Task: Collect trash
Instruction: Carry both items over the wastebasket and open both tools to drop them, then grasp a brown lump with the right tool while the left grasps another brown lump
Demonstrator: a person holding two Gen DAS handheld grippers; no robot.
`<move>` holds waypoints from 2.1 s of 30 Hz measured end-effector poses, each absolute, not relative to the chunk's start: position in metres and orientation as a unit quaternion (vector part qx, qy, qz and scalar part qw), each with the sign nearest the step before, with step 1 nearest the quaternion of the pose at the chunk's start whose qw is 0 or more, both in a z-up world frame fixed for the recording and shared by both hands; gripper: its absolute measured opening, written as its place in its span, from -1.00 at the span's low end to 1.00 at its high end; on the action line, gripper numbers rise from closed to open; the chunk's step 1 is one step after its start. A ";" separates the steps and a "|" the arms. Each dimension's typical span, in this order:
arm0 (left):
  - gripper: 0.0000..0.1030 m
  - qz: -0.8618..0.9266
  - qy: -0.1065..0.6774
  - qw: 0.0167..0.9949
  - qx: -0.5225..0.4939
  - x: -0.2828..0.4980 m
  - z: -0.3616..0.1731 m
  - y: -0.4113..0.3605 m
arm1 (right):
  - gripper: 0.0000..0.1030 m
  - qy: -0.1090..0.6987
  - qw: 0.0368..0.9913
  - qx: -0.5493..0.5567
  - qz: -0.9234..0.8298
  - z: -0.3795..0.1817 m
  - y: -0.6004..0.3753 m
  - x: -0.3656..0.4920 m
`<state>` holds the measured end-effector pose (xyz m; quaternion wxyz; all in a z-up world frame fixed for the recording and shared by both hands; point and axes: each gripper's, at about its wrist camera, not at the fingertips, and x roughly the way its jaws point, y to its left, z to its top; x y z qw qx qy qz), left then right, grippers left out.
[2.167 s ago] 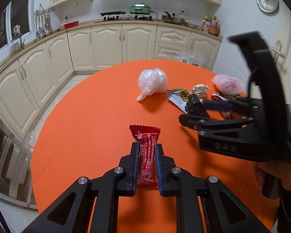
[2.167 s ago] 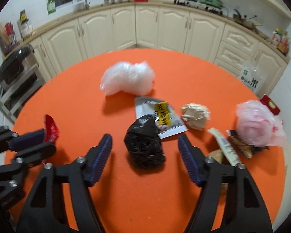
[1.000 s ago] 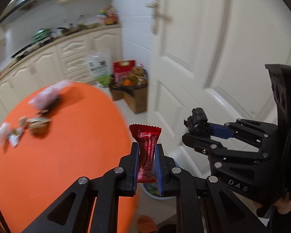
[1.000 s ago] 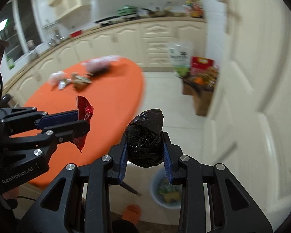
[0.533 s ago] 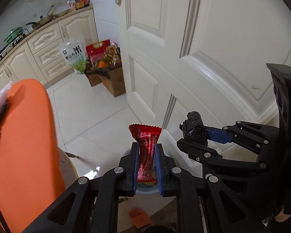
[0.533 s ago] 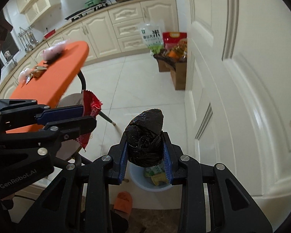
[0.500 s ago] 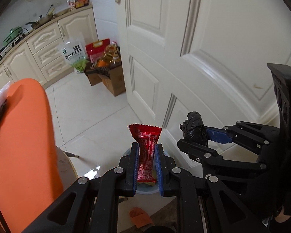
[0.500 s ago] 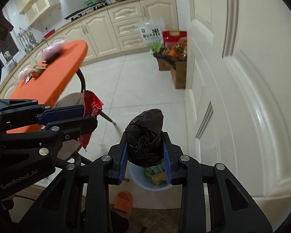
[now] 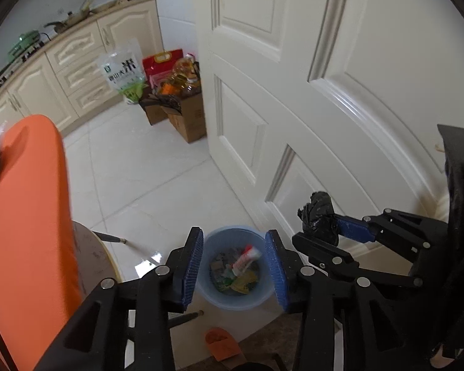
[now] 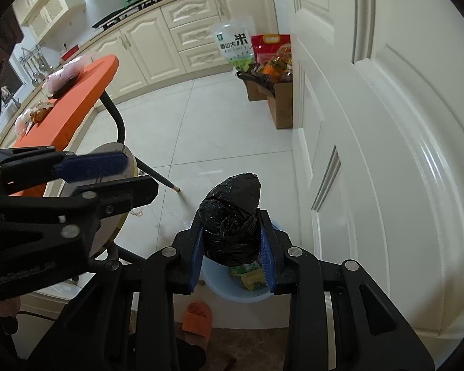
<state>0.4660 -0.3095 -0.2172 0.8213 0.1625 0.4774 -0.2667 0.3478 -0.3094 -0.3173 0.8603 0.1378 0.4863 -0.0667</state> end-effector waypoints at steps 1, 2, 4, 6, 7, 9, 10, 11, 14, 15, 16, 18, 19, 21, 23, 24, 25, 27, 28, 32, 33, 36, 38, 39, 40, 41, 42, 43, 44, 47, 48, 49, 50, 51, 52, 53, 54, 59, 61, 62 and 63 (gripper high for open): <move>-0.26 -0.263 0.473 0.825 0.163 0.465 -0.217 -0.306 | -0.41 0.488 0.860 0.138 -0.066 -0.318 -0.308 0.349; -0.26 -0.259 0.468 0.829 0.164 0.463 -0.214 -0.306 | -0.40 0.489 0.859 0.138 -0.066 -0.319 -0.308 0.351; -0.26 -0.250 0.457 0.837 0.169 0.458 -0.208 -0.305 | -0.39 0.491 0.858 0.139 -0.063 -0.322 -0.306 0.354; -0.24 -0.241 0.446 0.845 0.171 0.450 -0.204 -0.301 | -0.37 0.491 0.857 0.142 -0.061 -0.324 -0.304 0.357; -0.22 -0.235 0.440 0.849 0.174 0.445 -0.201 -0.300 | -0.37 0.492 0.857 0.143 -0.059 -0.325 -0.303 0.359; -0.21 -0.228 0.431 0.854 0.180 0.438 -0.199 -0.297 | -0.35 0.490 0.857 0.145 -0.059 -0.325 -0.301 0.363; -0.21 -0.227 0.428 0.856 0.180 0.434 -0.198 -0.295 | -0.30 0.488 0.858 0.145 -0.061 -0.324 -0.300 0.364; -0.21 -0.225 0.425 0.858 0.178 0.429 -0.196 -0.293 | -0.23 0.487 0.859 0.144 -0.064 -0.323 -0.299 0.365; -0.20 -0.221 0.420 0.864 0.171 0.418 -0.190 -0.288 | 0.01 0.476 0.864 0.146 -0.070 -0.315 -0.295 0.364; -0.19 -0.219 0.417 0.865 0.169 0.415 -0.187 -0.284 | 0.01 0.473 0.866 0.144 -0.071 -0.311 -0.293 0.363; -0.17 -0.218 0.415 0.867 0.166 0.412 -0.184 -0.278 | 0.03 0.471 0.868 0.142 -0.072 -0.307 -0.291 0.362; -0.07 -0.216 0.408 0.873 0.156 0.404 -0.177 -0.270 | 0.06 0.467 0.870 0.136 -0.074 -0.299 -0.286 0.361; -0.01 -0.216 0.405 0.876 0.152 0.400 -0.174 -0.265 | 0.08 0.466 0.872 0.132 -0.074 -0.294 -0.284 0.360; 0.08 -0.213 0.397 0.881 0.145 0.389 -0.167 -0.251 | 0.11 0.461 0.876 0.122 -0.075 -0.284 -0.276 0.357; 0.11 -0.211 0.390 0.886 0.137 0.377 -0.158 -0.235 | 0.14 0.455 0.880 0.115 -0.074 -0.273 -0.268 0.355; 0.13 -0.210 0.384 0.890 0.131 0.369 -0.153 -0.227 | 0.14 0.450 0.883 0.111 -0.073 -0.266 -0.261 0.353; 0.17 -0.210 0.380 0.892 0.127 0.366 -0.149 -0.216 | 0.14 0.448 0.885 0.108 -0.072 -0.261 -0.257 0.353; 0.28 -0.208 0.368 0.899 0.117 0.355 -0.139 -0.195 | 0.17 0.436 0.892 0.103 -0.064 -0.247 -0.243 0.353; 0.33 -0.204 0.361 0.903 0.115 0.350 -0.135 -0.184 | 0.21 0.430 0.895 0.098 -0.060 -0.238 -0.234 0.353; 0.45 -0.173 0.338 0.919 0.105 0.332 -0.121 -0.130 | 0.28 0.406 0.909 0.076 -0.044 -0.208 -0.198 0.364; 0.49 -0.164 0.333 0.923 0.102 0.326 -0.119 -0.116 | 0.29 0.403 0.912 0.072 -0.039 -0.203 -0.189 0.368; 0.54 -0.132 0.328 0.931 0.091 0.319 -0.112 -0.074 | 0.33 0.394 0.917 0.055 -0.016 -0.187 -0.155 0.386; 0.54 -0.110 0.324 0.936 0.079 0.320 -0.107 -0.045 | 0.34 0.392 0.919 0.044 -0.001 -0.181 -0.135 0.395; 0.56 -0.099 0.324 0.938 0.074 0.322 -0.103 -0.032 | 0.35 0.391 0.920 0.038 0.010 -0.178 -0.122 0.403; 0.59 -0.088 0.323 0.940 0.068 0.323 -0.102 -0.019 | 0.35 0.390 0.920 0.033 0.020 -0.176 -0.109 0.411; 0.61 -0.076 0.323 0.941 0.062 0.327 -0.101 -0.006 | 0.35 0.392 0.919 0.027 0.029 -0.175 -0.098 0.419; 0.62 -0.060 0.323 0.943 0.055 0.329 -0.101 0.009 | 0.35 0.393 0.918 0.023 0.036 -0.177 -0.090 0.426; 0.62 -0.047 0.325 0.943 0.050 0.333 -0.102 0.023 | 0.35 0.396 0.917 0.020 0.044 -0.178 -0.081 0.435; 0.62 -0.036 0.328 0.943 0.045 0.336 -0.102 0.035 | 0.35 0.400 0.915 0.017 0.050 -0.181 -0.073 0.443; 0.62 -0.008 0.336 0.941 0.030 0.350 -0.104 0.064 | 0.35 0.417 0.906 0.009 0.069 -0.192 -0.047 0.473; 0.62 0.000 0.340 0.940 0.024 0.355 -0.104 0.071 | 0.35 0.422 0.903 0.010 0.076 -0.197 -0.041 0.483; 0.62 0.008 0.345 0.938 0.018 0.362 -0.104 0.081 | 0.35 0.426 0.901 0.011 0.083 -0.201 -0.036 0.490; 0.62 0.011 0.348 0.937 0.013 0.368 -0.106 0.088 | 0.35 0.432 0.897 0.012 0.089 -0.207 -0.029 0.499; 0.62 0.012 0.352 0.936 0.006 0.375 -0.109 0.095 | 0.34 0.437 0.894 0.011 0.094 -0.212 -0.025 0.507; 0.62 0.010 0.358 0.934 0.001 0.382 -0.112 0.099 | 0.34 0.441 0.892 0.008 0.097 -0.217 -0.020 0.516; 0.62 0.008 0.362 0.932 -0.002 0.390 -0.113 0.101 | 0.33 0.446 0.890 0.004 0.097 -0.223 -0.016 0.524; 0.62 0.007 0.366 0.931 -0.006 0.397 -0.116 0.105 | 0.33 0.452 0.886 0.002 0.101 -0.229 -0.010 0.535; 0.62 0.006 0.384 0.923 -0.005 0.434 -0.125 0.115 | 0.26 0.465 0.877 0.000 0.119 -0.251 0.005 0.577; 0.62 0.001 0.391 0.921 -0.006 0.448 -0.129 0.116 | 0.10 0.474 0.872 0.000 0.121 -0.260 0.007 0.591; 0.62 -0.001 0.393 0.919 -0.006 0.462 -0.131 0.118 | 0.07 0.476 0.871 0.000 0.121 -0.262 0.007 0.594; 0.62 -0.004 0.397 0.918 -0.005 0.471 -0.133 0.118 | 0.05 0.477 0.871 -0.001 0.118 -0.267 0.007 0.601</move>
